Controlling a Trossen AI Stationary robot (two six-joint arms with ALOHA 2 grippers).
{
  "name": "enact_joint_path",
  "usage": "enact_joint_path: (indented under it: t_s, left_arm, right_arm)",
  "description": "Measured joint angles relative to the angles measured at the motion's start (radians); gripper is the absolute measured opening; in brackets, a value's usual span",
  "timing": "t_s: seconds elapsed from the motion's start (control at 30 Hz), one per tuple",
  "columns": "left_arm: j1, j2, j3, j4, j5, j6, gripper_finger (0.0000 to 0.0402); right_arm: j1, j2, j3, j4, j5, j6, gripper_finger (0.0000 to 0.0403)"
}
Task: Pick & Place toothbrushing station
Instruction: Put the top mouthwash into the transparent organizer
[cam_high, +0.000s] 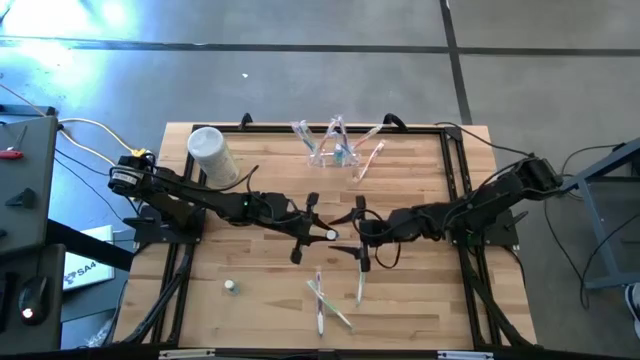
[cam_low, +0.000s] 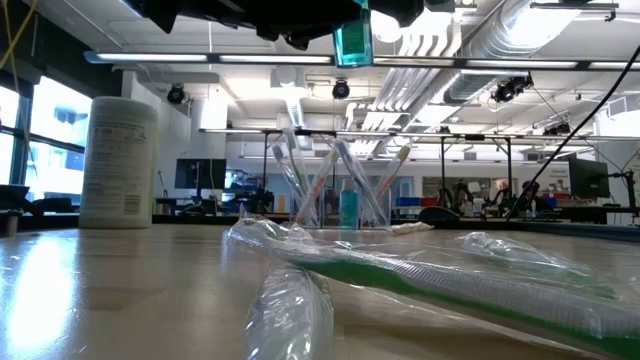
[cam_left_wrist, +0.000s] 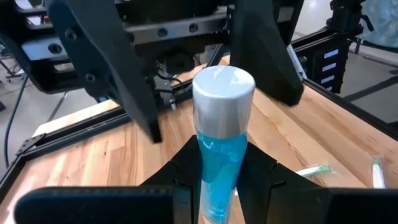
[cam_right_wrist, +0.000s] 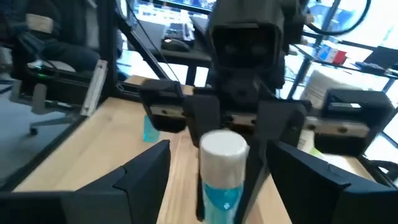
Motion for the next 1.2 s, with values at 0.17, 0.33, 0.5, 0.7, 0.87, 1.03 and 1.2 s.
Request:
enact_joint_path:
  t_s: [0.17, 0.33, 0.5, 0.7, 0.87, 1.03, 1.2]
  left_arm:
    - [0.000, 0.009, 0.000, 0.014, -0.003, 0.000, 0.0063]
    - [0.000, 0.024, 0.000, 0.037, -0.003, 0.007, 0.0063]
    - [0.000, 0.029, -0.001, 0.049, -0.016, 0.021, 0.0063]
    - [0.000, 0.029, 0.000, 0.051, -0.019, 0.023, 0.0063]
    - [0.001, 0.029, -0.001, 0.049, -0.020, 0.026, 0.0063]
    - [0.001, 0.029, -0.001, 0.047, -0.019, 0.023, 0.0063]
    - [0.001, 0.029, -0.001, 0.041, -0.020, 0.023, 0.0063]
  right_arm:
    - [-0.007, 0.000, 0.000, 0.001, -0.034, 0.001, 0.0238]
    - [-0.008, 0.000, 0.000, 0.001, -0.052, -0.001, 0.0183]
    - [-0.008, 0.000, 0.000, 0.002, -0.033, -0.001, 0.0121]
    - [-0.017, 0.000, 0.000, -0.003, -0.034, -0.011, 0.0096]
    - [-0.025, 0.001, 0.000, -0.011, -0.034, -0.002, 0.0107]
    - [-0.031, 0.001, 0.000, -0.014, -0.035, 0.014, 0.0091]
    - [-0.031, 0.002, 0.000, -0.018, -0.033, 0.018, 0.0091]
